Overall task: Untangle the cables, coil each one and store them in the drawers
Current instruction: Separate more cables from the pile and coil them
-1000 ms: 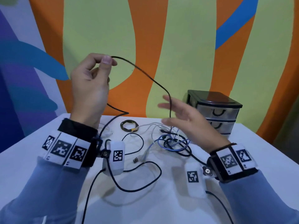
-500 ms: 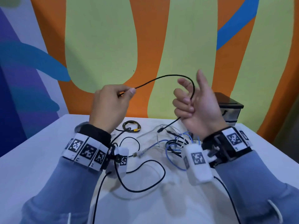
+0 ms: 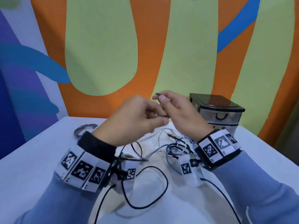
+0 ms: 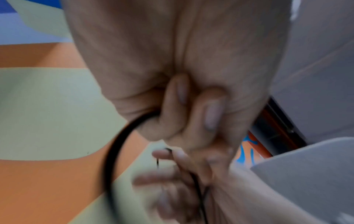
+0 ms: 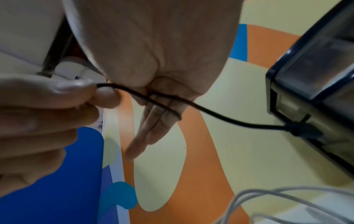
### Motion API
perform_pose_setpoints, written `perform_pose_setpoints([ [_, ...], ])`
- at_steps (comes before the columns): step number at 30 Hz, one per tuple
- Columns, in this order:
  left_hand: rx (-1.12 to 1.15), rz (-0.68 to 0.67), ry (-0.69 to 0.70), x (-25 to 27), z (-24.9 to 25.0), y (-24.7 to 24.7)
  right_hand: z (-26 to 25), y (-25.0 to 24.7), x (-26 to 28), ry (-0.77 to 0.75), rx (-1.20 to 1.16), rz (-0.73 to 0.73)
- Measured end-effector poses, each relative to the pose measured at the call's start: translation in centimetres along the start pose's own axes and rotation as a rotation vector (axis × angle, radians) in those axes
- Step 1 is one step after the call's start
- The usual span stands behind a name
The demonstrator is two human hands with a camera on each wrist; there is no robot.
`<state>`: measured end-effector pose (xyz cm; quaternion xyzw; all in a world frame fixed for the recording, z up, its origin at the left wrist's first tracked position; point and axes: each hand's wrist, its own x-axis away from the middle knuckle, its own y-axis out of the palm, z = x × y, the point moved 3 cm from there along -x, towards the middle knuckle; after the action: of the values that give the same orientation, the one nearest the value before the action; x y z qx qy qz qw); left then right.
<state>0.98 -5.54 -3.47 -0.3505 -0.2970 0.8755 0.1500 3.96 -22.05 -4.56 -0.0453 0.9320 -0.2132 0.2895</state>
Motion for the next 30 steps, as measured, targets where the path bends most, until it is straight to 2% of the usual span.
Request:
perform_pose_setpoints([
  [2, 0.137, 0.279, 0.003, 0.1, -0.8, -2.5, 0.5, -0.3, 0.7, 0.1, -0.045, -0.096],
  [4, 0.209, 0.473, 0.036, 0.3, -1.7, -3.9, 0.5, -0.4, 1.4, 0.189, -0.241, -0.178],
  [7, 0.187, 0.59, 0.067, 0.1, -2.6, -3.9, -0.9, 0.3, 2.2, 0.254, -0.592, -0.335],
  [10, 0.163, 0.691, -0.014, -0.3, -3.8, -3.1, -2.4, 0.4, 1.8, 0.246, -0.887, -0.315],
  [11, 0.152, 0.637, -0.069, -0.6, -4.0, -2.5, -2.7, 0.3, 1.6, 0.229, -0.954, -0.273],
  [12, 0.173, 0.519, -0.138, -0.8, -4.1, -1.4, -3.0, 0.2, 1.2, 0.215, -1.016, -0.218],
  [14, 0.291, 0.175, -0.269, -0.8, -3.6, 1.2, -2.9, 0.1, 0.3, 0.2, -1.103, -0.063],
  [16, 0.357, -0.14, -0.315, -0.2, -2.2, 3.0, -1.8, -0.2, -0.7, 0.157, -1.103, 0.145],
  [18, 0.355, -0.307, -0.305, 0.4, -1.0, 3.5, -0.2, -1.0, -1.3, 0.132, -0.864, 0.293],
  [19, 0.35, -0.313, -0.293, 0.4, -0.8, 3.1, 0.4, -1.3, -1.2, 0.138, -0.615, 0.316],
  [21, 0.375, -0.175, -0.262, 0.2, -0.7, 1.5, 1.1, -1.5, -0.5, 0.146, -0.104, 0.199],
  [22, 0.393, -0.054, -0.238, 0.0, -1.1, 0.4, 1.6, -1.4, 0.0, 0.17, -0.003, 0.082],
  [23, 0.41, 0.083, -0.207, -0.1, -1.5, -0.7, 2.1, -1.2, 0.6, 0.209, -0.039, -0.041],
  [25, 0.451, 0.35, -0.166, -0.3, -2.8, -2.5, 2.1, -0.7, 2.1, 0.258, -0.321, -0.269],
  [27, 0.44, 0.51, -0.179, -0.3, -4.2, -2.9, 0.7, -0.6, 3.1, 0.266, -0.698, -0.404],
  [28, 0.392, 0.528, -0.201, -0.3, -4.5, -2.4, -0.2, -0.8, 3.2, 0.243, -0.875, -0.416],
  [30, 0.254, 0.418, -0.261, -0.6, -4.2, -0.5, -1.3, -1.1, 2.7, 0.164, -1.072, -0.282],
])
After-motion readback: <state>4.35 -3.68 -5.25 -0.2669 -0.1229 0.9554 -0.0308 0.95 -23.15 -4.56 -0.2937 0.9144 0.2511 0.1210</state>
